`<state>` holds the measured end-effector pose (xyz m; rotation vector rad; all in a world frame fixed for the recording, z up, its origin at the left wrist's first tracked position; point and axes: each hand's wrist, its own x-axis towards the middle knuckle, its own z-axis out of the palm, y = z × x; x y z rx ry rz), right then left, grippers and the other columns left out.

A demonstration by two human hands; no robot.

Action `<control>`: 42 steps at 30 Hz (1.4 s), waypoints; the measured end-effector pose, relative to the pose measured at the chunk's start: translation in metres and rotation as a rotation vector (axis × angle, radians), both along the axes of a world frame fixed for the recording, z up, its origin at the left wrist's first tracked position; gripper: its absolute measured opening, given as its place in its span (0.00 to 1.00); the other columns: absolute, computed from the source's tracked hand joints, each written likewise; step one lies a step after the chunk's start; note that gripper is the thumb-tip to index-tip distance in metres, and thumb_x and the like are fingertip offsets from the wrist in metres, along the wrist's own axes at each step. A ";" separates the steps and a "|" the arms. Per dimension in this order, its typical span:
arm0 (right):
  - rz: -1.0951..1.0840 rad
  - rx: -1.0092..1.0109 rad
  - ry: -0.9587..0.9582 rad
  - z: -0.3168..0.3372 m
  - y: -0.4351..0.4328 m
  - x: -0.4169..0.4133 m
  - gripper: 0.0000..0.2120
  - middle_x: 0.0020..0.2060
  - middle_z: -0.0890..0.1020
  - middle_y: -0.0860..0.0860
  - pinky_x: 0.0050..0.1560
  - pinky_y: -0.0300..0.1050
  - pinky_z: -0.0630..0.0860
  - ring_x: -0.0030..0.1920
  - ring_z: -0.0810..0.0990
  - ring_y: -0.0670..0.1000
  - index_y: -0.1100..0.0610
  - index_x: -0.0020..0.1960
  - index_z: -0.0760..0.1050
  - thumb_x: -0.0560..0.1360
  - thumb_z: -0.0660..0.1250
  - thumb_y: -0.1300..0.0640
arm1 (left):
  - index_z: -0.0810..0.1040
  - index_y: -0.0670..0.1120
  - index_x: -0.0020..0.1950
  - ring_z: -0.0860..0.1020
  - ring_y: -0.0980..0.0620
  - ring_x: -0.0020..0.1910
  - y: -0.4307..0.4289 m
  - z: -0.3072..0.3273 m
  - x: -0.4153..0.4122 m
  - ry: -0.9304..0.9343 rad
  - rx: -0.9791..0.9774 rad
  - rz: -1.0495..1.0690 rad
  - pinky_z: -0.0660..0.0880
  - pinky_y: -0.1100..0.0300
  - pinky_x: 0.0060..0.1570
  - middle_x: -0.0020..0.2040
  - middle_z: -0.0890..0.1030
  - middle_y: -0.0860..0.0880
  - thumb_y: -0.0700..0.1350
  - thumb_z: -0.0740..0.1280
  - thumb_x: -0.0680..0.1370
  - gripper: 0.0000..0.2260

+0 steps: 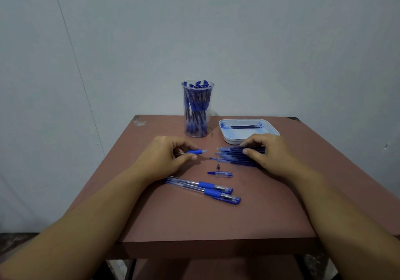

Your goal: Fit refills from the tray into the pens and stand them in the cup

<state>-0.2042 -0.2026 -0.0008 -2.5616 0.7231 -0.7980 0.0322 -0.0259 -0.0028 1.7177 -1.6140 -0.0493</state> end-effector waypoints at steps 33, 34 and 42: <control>-0.147 0.088 0.420 0.032 -0.092 0.062 0.16 0.63 0.78 0.51 0.58 0.42 0.69 0.57 0.75 0.48 0.50 0.64 0.78 0.76 0.69 0.55 | 0.84 0.58 0.52 0.80 0.55 0.41 -0.006 -0.009 0.013 0.003 0.016 0.010 0.74 0.68 0.40 0.42 0.84 0.57 0.52 0.75 0.73 0.08; -0.145 0.092 0.424 0.030 -0.093 0.064 0.17 0.62 0.79 0.51 0.57 0.41 0.69 0.55 0.75 0.48 0.51 0.64 0.78 0.76 0.69 0.56 | 0.84 0.57 0.52 0.80 0.55 0.40 -0.006 -0.009 0.013 0.007 0.015 0.008 0.74 0.68 0.40 0.41 0.84 0.57 0.52 0.75 0.73 0.08; -0.155 0.067 0.401 0.027 -0.096 0.067 0.07 0.47 0.81 0.49 0.47 0.41 0.70 0.46 0.76 0.47 0.53 0.53 0.83 0.76 0.70 0.56 | 0.84 0.59 0.50 0.79 0.55 0.37 -0.007 -0.007 0.012 0.013 0.001 -0.007 0.73 0.69 0.37 0.37 0.83 0.58 0.51 0.75 0.73 0.07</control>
